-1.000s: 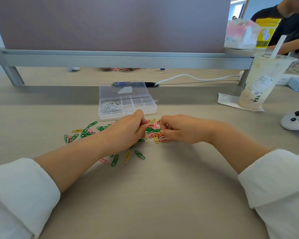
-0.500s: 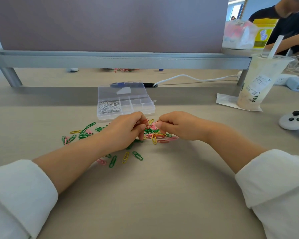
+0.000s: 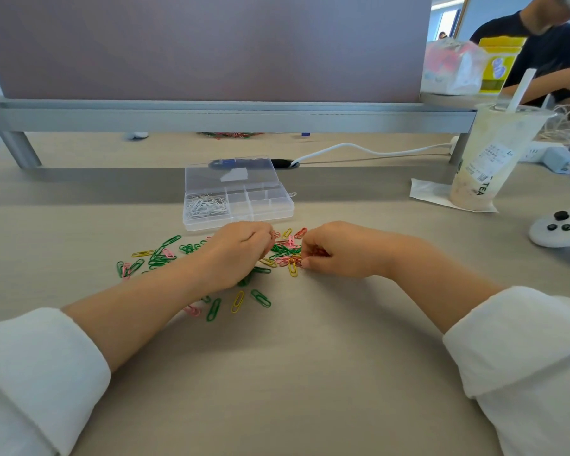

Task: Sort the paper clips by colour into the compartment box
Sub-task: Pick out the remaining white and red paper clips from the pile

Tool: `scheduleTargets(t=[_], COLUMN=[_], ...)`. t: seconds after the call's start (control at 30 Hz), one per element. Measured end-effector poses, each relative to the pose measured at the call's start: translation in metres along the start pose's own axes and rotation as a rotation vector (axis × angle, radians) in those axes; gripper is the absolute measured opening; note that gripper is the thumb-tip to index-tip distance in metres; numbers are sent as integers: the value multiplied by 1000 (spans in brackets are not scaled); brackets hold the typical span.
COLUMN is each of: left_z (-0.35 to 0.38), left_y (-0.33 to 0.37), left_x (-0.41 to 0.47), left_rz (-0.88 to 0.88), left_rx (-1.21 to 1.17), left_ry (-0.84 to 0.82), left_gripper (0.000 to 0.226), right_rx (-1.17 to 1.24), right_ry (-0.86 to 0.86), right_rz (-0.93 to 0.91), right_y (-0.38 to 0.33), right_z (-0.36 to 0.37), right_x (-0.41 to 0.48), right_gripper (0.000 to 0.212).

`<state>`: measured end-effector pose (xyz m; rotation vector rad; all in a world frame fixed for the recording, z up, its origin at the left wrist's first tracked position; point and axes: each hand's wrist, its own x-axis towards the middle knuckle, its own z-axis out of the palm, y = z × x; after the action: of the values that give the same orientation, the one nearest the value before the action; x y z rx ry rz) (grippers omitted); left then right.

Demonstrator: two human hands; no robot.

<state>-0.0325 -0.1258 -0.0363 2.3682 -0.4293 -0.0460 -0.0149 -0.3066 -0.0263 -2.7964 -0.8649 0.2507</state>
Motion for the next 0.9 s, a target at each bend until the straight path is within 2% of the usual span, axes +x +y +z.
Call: scheduleTargets(t=[0.2,0.27,0.4,0.5,0.6,0.77,0.9], left_z=[2,3,6,7,6,7,6], left_y=[3,0,-8,-9,-4,-5,-6], left_x=[1,3,6,8,7,4,3], left_rz=[49,56,31,24,45,133,155], left_rx=[211,241,186,139,166,358,525], left_ry=[46,71,105,134,137,144,88], left_gripper=[49,45,26,26,24,23,20], right_rx=[139,230,369,327,303,242,147], right_ry=[83,114,158,169,186,180,140], right_rz=[48,61,91,114,105,45,23], right_y=[1,2,2,3,5,5,4], right_z=[3,4,6,3,3,3,-1], right_x=[1,2,5,6,6,2,0], right_gripper=[11,6,24,25,18,12,8])
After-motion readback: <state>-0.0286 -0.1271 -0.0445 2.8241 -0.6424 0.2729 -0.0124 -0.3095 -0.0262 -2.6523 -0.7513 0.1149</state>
